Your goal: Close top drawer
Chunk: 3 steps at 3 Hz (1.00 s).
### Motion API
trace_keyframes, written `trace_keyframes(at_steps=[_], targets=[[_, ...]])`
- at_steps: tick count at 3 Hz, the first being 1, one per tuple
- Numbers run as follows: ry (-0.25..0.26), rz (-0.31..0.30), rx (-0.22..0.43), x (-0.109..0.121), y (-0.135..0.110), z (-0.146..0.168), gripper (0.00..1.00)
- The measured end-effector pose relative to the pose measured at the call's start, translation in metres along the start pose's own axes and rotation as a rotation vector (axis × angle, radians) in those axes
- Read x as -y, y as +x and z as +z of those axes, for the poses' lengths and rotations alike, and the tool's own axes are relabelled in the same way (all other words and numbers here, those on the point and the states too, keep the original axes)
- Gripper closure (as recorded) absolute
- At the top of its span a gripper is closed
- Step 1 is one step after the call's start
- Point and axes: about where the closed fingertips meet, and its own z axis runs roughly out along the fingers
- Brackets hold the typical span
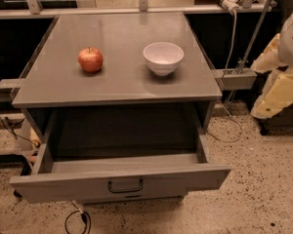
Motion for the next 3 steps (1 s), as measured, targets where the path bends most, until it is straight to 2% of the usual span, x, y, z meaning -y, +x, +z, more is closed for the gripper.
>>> trace_keyframes(at_steps=[2,3], targets=[[0.001,0.001,0.000,-0.0001,0.0001,-0.0002,0.83],[0.014,0.015,-0.003,-0.0014,0.0020,-0.0041,1.00]])
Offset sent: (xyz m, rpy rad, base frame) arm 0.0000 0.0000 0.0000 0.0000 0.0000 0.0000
